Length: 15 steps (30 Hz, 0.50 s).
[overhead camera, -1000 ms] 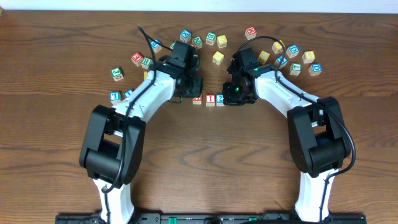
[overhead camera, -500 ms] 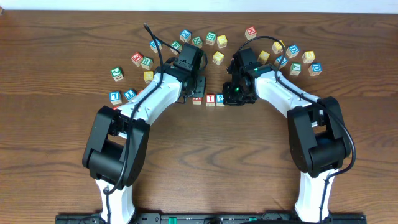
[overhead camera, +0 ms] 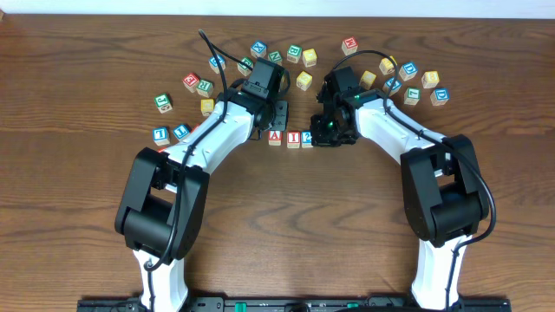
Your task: Spell out AI2
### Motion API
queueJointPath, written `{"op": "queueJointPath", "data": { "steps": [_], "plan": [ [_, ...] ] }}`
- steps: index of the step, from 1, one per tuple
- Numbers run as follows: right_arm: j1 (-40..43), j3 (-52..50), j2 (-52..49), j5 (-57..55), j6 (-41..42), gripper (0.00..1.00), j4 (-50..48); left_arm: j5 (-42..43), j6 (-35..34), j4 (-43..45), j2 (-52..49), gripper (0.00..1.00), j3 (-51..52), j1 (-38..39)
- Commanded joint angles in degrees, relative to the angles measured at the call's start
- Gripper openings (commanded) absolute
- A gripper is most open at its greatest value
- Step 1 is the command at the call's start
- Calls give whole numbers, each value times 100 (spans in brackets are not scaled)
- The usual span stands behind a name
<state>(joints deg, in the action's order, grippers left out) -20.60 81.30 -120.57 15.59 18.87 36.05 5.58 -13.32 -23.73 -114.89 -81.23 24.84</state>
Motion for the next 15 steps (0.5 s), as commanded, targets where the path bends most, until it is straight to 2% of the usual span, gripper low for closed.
{"op": "queueJointPath", "data": {
  "steps": [1, 15],
  "plan": [
    [-50, -122, -55, -197, 42, 1, 11, -125, -28, 9, -111, 7, 50, 0],
    [-50, -122, -55, -219, 39, 1, 9, -179, -33, 136, -459, 7, 50, 0]
  ]
}}
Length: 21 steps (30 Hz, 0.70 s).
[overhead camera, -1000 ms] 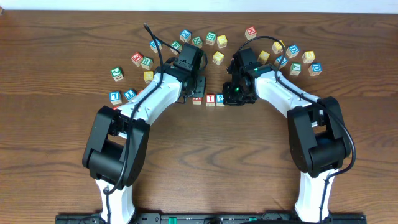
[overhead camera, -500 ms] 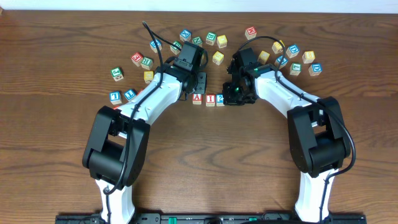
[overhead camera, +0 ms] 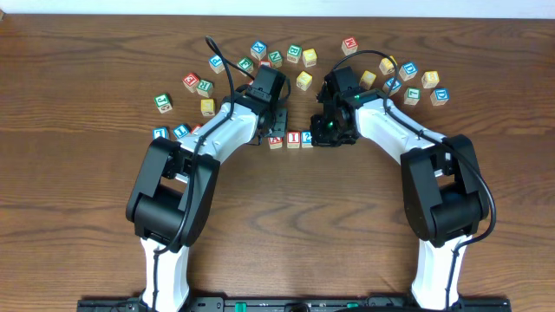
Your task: Spell out AI2
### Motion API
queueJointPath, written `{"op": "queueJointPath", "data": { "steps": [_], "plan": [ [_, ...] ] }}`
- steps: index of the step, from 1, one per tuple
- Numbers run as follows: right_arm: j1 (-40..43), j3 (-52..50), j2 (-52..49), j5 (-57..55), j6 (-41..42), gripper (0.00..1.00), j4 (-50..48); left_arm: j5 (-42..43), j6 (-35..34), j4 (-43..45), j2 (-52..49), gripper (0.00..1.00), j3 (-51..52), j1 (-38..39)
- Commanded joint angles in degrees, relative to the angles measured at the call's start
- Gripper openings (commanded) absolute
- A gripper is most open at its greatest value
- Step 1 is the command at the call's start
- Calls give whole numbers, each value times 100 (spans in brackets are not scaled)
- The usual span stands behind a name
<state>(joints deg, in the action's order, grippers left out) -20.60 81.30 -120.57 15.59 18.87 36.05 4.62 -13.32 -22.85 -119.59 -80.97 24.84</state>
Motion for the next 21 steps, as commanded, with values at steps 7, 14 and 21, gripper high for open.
{"op": "queueJointPath", "data": {
  "steps": [7, 14, 21],
  "plan": [
    [-50, -122, -55, -219, 39, 1, -7, -81, -31, 48, 11, 7, 24, 0],
    [-50, -122, -55, -225, 39, 1, -4, -470, -133, -186, 372, 8, -173, -223],
    [-50, -122, -55, -260, 39, 2, 7, -702, -509, -977, 1106, 8, -240, -664]
  ]
}}
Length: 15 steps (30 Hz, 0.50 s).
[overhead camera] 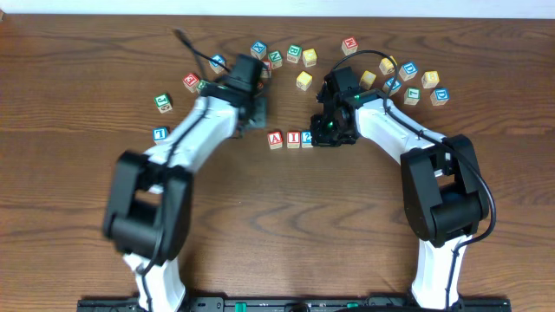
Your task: Spell out AI2
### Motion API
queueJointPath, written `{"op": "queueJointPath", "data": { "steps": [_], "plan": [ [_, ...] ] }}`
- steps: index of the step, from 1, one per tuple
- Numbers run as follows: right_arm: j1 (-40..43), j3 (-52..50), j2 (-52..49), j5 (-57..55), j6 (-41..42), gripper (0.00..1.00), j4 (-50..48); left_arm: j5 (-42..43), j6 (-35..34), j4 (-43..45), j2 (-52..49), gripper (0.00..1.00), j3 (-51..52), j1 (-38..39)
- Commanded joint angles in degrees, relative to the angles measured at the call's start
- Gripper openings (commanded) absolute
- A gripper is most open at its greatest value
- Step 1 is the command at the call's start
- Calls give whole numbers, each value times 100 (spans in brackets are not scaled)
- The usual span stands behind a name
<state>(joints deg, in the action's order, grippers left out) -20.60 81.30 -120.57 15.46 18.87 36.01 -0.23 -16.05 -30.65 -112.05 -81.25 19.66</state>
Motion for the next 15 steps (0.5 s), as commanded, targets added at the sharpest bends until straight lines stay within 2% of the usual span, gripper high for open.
{"op": "queueJointPath", "data": {
  "steps": [1, 4, 9, 15],
  "plan": [
    [-50, -122, -55, -245, 42, 2, 11, -212, -304, -337, 350, 7, -212, -166],
    [-50, -122, -55, -245, 39, 2, 7, -122, -461, -535, 251, 7, -55, -151],
    [-50, -122, -55, -245, 39, 1, 17, 568, -586, -420, -98, 7, 256, -42],
    [-50, -122, -55, -245, 39, 1, 17, 586, -940, -225, -577, 8, 315, 79]
  ]
}}
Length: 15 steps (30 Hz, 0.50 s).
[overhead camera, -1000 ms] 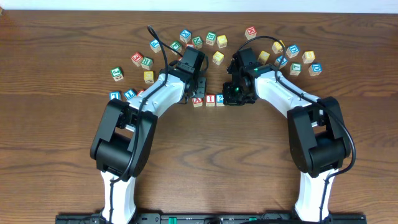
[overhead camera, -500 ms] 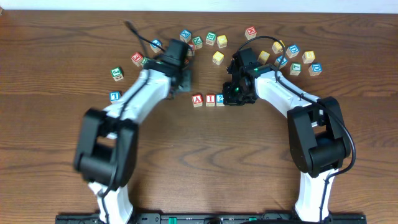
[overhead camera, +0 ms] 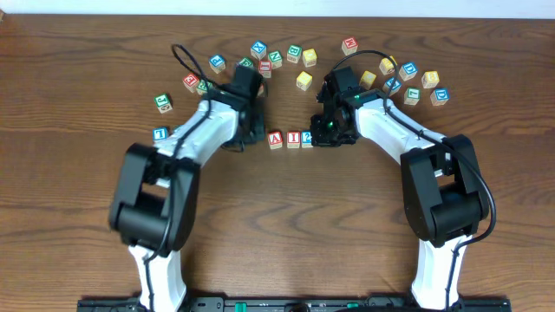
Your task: Spell out AI2
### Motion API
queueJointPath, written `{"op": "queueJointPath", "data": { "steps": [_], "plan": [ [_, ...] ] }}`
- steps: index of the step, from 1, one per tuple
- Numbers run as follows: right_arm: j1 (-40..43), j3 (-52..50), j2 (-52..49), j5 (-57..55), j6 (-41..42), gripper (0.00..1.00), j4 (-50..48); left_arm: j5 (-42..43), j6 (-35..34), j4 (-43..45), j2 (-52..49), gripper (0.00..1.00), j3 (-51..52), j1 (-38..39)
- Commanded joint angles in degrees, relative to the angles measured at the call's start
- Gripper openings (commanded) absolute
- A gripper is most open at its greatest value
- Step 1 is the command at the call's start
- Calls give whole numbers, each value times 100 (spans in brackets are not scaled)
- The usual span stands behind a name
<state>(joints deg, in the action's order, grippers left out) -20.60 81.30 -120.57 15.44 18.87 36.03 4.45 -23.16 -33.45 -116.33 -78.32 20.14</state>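
Observation:
Three blocks stand in a row at the table's middle: a red A [overhead camera: 275, 139], a red I [overhead camera: 293, 138] and a blue 2 [overhead camera: 306, 139]. My right gripper [overhead camera: 317, 135] sits low against the 2 block and covers its right half. Its fingers are hidden under the wrist, so I cannot tell whether they grip the block. My left gripper [overhead camera: 254, 130] hangs just left of the A block, apart from it. Its jaws are too dark to read.
Several loose letter blocks arc along the back, from a green one [overhead camera: 162, 102] and a blue one [overhead camera: 159, 134] on the left, past a yellow one [overhead camera: 303, 81], to a blue one [overhead camera: 440, 94] on the right. Both arms reach in from the front edge.
My left gripper has moved nearer and a little right, from behind-left of the row to just left of the A block. The right gripper and the three blocks have not moved.
At first my left gripper hovered right behind the A block, with A, I and 2 in line. It then stood farther back and left among the loose blocks, and now sits beside the A. The right gripper stayed at the 2 block throughout.

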Motion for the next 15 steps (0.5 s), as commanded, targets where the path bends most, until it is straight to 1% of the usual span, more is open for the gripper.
{"op": "queueJointPath", "data": {
  "steps": [1, 9, 15],
  "plan": [
    [-50, -122, -55, -243, 42, 1, 15, 146, -227, 76, -170, 7, 22, 35],
    [-50, -122, -55, -245, 42, 1, 2, 372, -195, 98, -168, 7, 22, 70],
    [-50, -122, -55, -247, 39, 1, 9, 721, 223, 232, -168, 8, 22, 118]
  ]
}}
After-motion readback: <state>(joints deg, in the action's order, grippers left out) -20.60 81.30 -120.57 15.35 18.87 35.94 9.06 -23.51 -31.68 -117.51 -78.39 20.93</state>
